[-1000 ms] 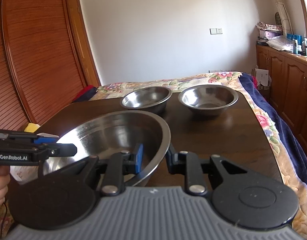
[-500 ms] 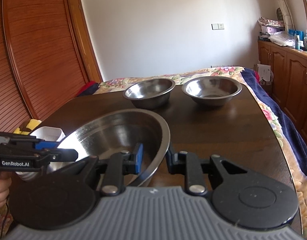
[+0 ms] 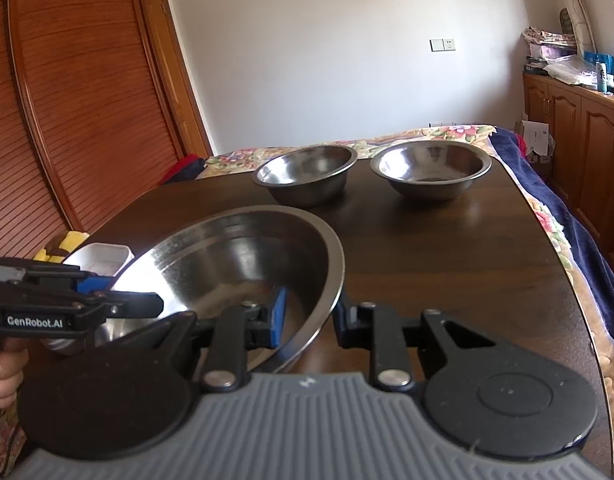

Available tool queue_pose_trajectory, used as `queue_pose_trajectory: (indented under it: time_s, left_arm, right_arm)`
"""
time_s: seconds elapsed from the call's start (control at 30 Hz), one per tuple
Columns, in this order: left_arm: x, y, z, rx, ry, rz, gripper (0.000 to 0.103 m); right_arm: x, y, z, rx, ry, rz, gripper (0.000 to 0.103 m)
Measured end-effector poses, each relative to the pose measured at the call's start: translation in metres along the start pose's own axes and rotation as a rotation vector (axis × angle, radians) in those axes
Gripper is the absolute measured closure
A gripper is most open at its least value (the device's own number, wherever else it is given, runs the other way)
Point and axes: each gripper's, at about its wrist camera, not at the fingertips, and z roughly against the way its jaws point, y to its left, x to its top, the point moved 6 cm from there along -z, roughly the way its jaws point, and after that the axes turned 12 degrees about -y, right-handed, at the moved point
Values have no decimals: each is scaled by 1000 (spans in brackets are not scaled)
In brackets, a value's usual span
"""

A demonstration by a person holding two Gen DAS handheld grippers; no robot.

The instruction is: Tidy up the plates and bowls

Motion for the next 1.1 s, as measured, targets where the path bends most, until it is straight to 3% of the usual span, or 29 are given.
queue_pose_trajectory:
  time_s: [0.37, 0.63, 0.9, 1.1]
  left_arm:
    - [6, 10, 5, 21, -23, 7, 64]
    - [24, 27, 10, 55, -62, 13, 62]
    - [58, 41, -4, 93, -102, 9, 56]
    - [79, 45, -20, 113, -119, -15, 51]
  right_arm:
    - [13, -11, 9, -32, -34, 4, 74]
    - [48, -19, 12, -45, -108, 76, 72]
    - [87, -26, -15, -30, -141, 163, 72]
    - [95, -26, -46, 6, -115, 196, 72]
